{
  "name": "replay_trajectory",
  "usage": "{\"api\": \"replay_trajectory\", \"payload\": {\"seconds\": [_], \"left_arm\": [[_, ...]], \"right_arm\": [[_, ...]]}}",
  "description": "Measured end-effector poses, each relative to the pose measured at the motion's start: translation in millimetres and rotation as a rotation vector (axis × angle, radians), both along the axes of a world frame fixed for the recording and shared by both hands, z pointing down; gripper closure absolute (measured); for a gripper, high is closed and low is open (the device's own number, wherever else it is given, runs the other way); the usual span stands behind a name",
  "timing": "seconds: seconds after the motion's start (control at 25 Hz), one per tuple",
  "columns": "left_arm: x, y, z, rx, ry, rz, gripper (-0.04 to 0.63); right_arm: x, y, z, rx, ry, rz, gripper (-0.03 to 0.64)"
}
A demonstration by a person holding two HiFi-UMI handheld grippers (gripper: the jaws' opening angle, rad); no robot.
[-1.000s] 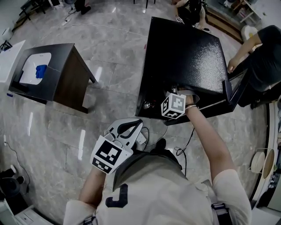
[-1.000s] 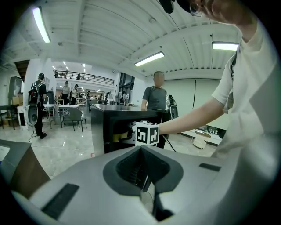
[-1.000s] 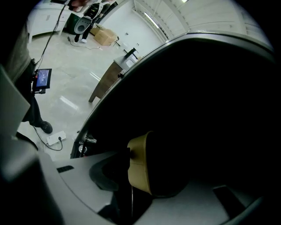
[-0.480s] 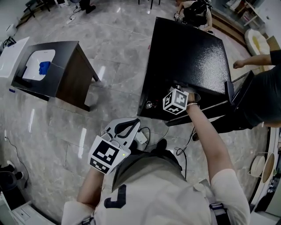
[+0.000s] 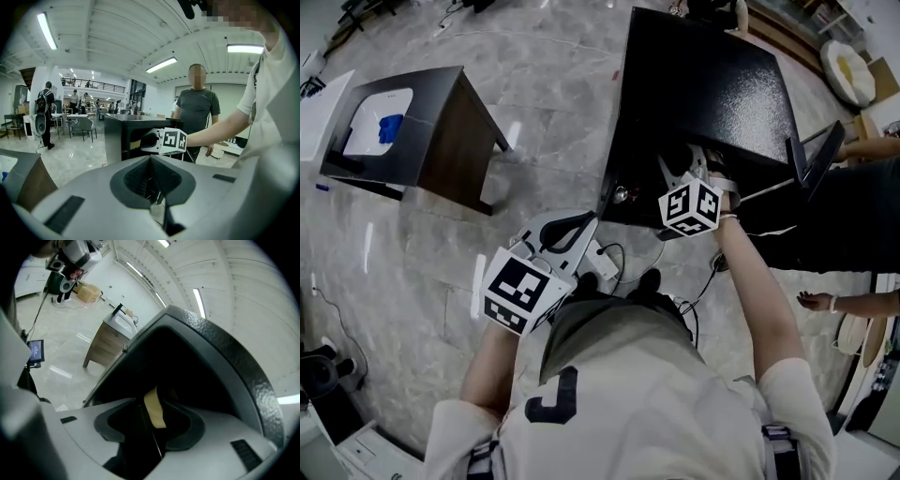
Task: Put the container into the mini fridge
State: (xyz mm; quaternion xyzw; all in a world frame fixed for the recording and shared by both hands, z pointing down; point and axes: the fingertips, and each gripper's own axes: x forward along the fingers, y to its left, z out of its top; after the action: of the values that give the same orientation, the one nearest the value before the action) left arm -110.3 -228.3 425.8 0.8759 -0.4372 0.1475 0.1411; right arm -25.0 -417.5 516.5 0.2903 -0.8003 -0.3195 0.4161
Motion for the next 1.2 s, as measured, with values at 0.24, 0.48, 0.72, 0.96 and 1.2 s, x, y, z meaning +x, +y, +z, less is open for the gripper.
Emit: {"api": "replay_trajectory", "payload": {"seconds": [0.24,0.48,0.72,0.96,1.2], "left_arm": [[-19,-1,4,0.032,-0.039,0.024,0.538],[-25,-2,-4,0.059,-0.048,0.059,0.538],[-22,6,-2,0.05,-0.045,0.115,0.538],[-19,7,-5,0.055,-0.053,0.118,0.538],[-24,9,-3,0.055,-0.048,0.117,0.538]], "right_arm": [[-10,42,0,-0.104,-0.074,0.042,0.451],[-22,72,-27,-0.188,-0.232,0.083,0.451],[-33,101,-45,-0.233,-0.345,0.105,0.451],[-37,123,-55,-0.265,-0.388,0.112,0.451],[-45,136,-58,-0.294,-0.416,0.116,0.451]]}}
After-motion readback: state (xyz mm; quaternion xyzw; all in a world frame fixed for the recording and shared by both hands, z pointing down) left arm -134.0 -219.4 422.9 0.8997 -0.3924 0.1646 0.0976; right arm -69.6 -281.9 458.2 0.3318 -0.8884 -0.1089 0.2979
